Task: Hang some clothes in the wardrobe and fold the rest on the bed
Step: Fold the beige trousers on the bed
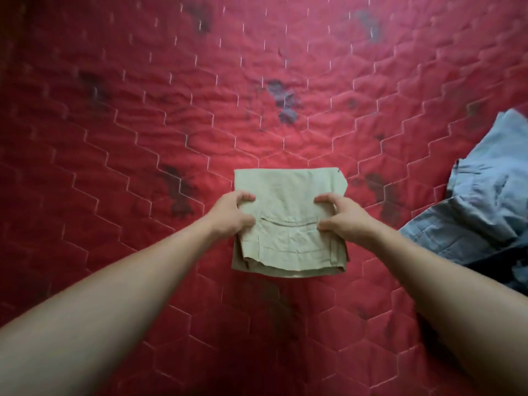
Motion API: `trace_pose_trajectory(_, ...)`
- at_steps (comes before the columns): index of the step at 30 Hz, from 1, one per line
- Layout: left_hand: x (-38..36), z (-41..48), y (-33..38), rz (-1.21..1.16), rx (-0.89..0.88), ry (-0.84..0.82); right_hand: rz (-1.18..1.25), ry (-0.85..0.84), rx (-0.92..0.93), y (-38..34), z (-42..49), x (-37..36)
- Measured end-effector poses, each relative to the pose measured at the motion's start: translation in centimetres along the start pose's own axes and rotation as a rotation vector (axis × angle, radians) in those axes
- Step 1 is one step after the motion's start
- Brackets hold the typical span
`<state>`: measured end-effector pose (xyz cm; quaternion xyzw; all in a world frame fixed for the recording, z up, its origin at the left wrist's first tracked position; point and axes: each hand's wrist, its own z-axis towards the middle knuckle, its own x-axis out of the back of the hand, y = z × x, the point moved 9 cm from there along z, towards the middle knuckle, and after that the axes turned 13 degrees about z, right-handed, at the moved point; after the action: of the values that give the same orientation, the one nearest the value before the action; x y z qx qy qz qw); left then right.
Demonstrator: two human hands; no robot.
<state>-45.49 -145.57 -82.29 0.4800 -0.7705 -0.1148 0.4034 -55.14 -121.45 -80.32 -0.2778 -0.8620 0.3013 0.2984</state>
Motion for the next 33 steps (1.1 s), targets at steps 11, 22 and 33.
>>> trace_pose_trajectory(11,17.0,-24.1,13.8,0.435,-0.012,0.217,-0.601,-0.098,0.307,-25.6,-19.2,3.1)
trace_pose_trajectory(22,24.0,-50.4,5.9,0.222,0.373,0.529,-1.028,-0.382,0.762,-42.1,-37.5,-10.6)
trace_pose_trajectory(33,13.9,-83.0,-14.2,-0.145,0.879,0.827,-1.386,-0.854,1.25,-40.0,-63.2,-39.2)
